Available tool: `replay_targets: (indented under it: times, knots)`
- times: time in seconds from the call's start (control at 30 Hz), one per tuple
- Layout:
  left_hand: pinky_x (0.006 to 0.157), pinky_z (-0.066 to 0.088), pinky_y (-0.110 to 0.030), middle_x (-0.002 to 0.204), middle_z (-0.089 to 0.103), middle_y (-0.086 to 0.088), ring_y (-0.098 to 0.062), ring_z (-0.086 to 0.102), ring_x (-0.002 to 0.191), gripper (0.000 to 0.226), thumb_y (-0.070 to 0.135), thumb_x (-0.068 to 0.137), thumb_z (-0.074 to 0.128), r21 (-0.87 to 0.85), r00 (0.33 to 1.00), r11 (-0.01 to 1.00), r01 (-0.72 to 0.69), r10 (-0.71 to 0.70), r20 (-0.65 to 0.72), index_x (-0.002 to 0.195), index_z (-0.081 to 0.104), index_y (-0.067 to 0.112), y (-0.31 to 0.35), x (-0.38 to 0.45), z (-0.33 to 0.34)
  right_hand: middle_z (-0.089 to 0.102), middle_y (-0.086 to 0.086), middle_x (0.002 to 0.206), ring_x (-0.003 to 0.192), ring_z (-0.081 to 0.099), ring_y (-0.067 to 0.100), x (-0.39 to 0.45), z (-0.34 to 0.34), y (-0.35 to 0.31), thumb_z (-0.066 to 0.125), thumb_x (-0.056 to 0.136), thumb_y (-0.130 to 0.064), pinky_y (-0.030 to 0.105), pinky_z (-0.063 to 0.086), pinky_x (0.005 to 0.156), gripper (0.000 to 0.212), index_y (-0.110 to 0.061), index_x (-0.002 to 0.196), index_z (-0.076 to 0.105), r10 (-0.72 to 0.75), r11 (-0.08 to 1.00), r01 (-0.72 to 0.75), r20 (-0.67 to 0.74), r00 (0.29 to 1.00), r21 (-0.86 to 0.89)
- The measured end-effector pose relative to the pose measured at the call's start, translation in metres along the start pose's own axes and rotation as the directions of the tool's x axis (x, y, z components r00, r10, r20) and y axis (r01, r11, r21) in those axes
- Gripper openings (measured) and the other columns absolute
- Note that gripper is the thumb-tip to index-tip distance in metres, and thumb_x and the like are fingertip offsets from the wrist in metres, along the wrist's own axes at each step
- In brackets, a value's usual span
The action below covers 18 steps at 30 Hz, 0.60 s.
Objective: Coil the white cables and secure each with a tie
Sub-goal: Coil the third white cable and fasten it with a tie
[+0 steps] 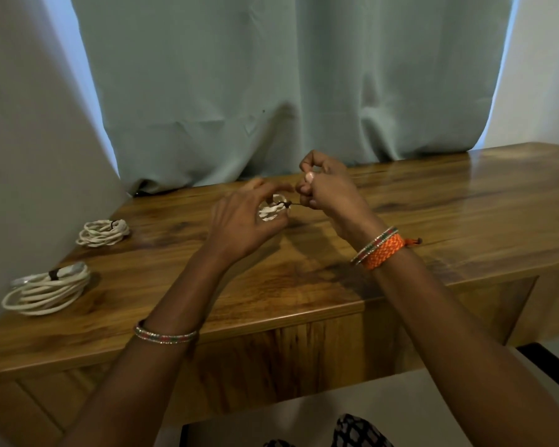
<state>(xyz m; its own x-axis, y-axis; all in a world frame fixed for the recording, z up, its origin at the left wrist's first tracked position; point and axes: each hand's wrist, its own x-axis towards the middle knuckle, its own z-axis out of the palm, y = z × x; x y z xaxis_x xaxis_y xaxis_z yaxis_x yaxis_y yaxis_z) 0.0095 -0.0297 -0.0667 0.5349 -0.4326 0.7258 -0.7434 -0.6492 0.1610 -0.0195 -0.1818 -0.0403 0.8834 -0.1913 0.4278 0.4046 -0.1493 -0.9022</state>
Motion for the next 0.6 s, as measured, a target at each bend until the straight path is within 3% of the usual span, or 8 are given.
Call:
replay_targets:
  times: [0.1,0.17,0.23,0.3,0.37,0.43,0.53,0.6]
  knots:
    - [0.065,0.046,-0.031,0.107,0.048,0.007,-0.012,0.055,0.084,0.031,0.05,0.079,0.051,0.042,0.998,0.998,0.052,-0.051,-0.031,0.105,0.065,0.039,0.001,0.002,0.001,0.034,0.001,0.057,0.043,0.033,0.007,0.008,-0.001,-0.005,0.028,0.092,0.008,0.018,0.027,0.041,0.033,-0.016,0.071,0.04,0.016,0.988,-0.012,-0.028,0.999,0.155]
    - [0.08,0.044,-0.037,0.122,0.047,0.0,-0.02,0.051,0.102,0.029,0.045,0.084,0.05,0.146,0.996,0.987,0.074,-0.067,-0.052,0.106,0.065,0.035,0.01,0.001,0.007,0.032,0.001,0.056,0.037,0.03,0.007,0.017,0.004,-0.004,0.022,0.086,0.011,0.018,0.022,0.042,0.035,-0.016,0.069,0.037,0.118,0.942,-0.069,-0.13,0.984,0.33]
    - [0.098,0.031,-0.046,0.142,0.036,-0.005,-0.029,0.034,0.127,0.031,0.044,0.091,0.044,0.239,0.992,0.963,0.122,-0.114,-0.047,0.117,0.059,0.035,0.025,-0.001,0.015,0.033,0.001,0.055,0.033,0.026,0.006,0.025,0.012,-0.003,0.019,0.083,0.01,0.016,0.019,0.042,0.035,-0.018,0.069,0.036,0.226,0.839,-0.06,-0.245,0.943,0.541]
    - [0.109,0.021,-0.05,0.147,0.03,-0.002,-0.025,0.022,0.138,0.037,0.039,0.098,0.032,0.091,0.984,0.982,0.165,-0.17,0.053,0.131,0.046,0.031,0.043,-0.005,0.026,0.036,0.001,0.055,0.035,0.026,0.007,0.031,0.019,-0.002,0.021,0.081,0.008,0.016,0.02,0.041,0.034,-0.019,0.07,0.037,0.265,0.791,0.006,-0.352,0.898,0.612]
    - [0.106,0.034,-0.028,0.131,0.044,0.004,-0.007,0.043,0.119,0.034,0.033,0.102,0.025,-0.319,0.953,0.903,0.289,-0.24,0.184,0.13,0.045,0.026,0.057,-0.007,0.024,0.039,-0.001,0.054,0.037,0.026,0.008,0.032,0.021,-0.002,0.022,0.082,0.006,0.017,0.021,0.041,0.034,-0.02,0.069,0.039,0.254,0.797,0.04,-0.394,0.883,0.603]
    - [0.077,0.041,-0.01,0.105,0.054,0.009,0.007,0.05,0.089,0.029,0.03,0.103,0.025,-0.57,0.925,0.729,0.379,-0.278,0.259,0.113,0.052,0.026,0.059,0.0,0.014,0.037,-0.003,0.053,0.038,0.025,0.008,0.031,0.016,0.0,0.023,0.083,0.007,0.016,0.02,0.04,0.034,-0.02,0.07,0.039,0.209,0.777,0.076,-0.37,0.905,0.625]
    - [0.071,0.047,-0.016,0.087,0.064,0.008,0.002,0.061,0.075,0.019,0.023,0.098,0.043,-0.7,0.89,0.55,0.456,-0.255,0.379,0.095,0.062,0.02,0.045,0.021,-0.001,0.033,-0.006,0.048,0.038,0.022,0.007,0.033,0.007,0.001,0.02,0.081,0.01,0.013,0.018,0.039,0.034,-0.018,0.072,0.037,0.106,0.72,0.131,-0.295,0.95,0.682]
    - [0.069,0.05,-0.021,0.084,0.065,0.0,-0.008,0.063,0.072,0.006,0.01,0.087,0.061,-0.695,0.874,0.539,0.476,-0.201,0.443,0.087,0.06,0.016,0.039,0.032,-0.004,0.032,-0.007,0.045,0.037,0.02,0.006,0.034,0.005,-0.002,0.021,0.082,0.01,0.012,0.017,0.039,0.033,-0.017,0.072,0.037,0.057,0.716,0.149,-0.27,0.961,0.682]
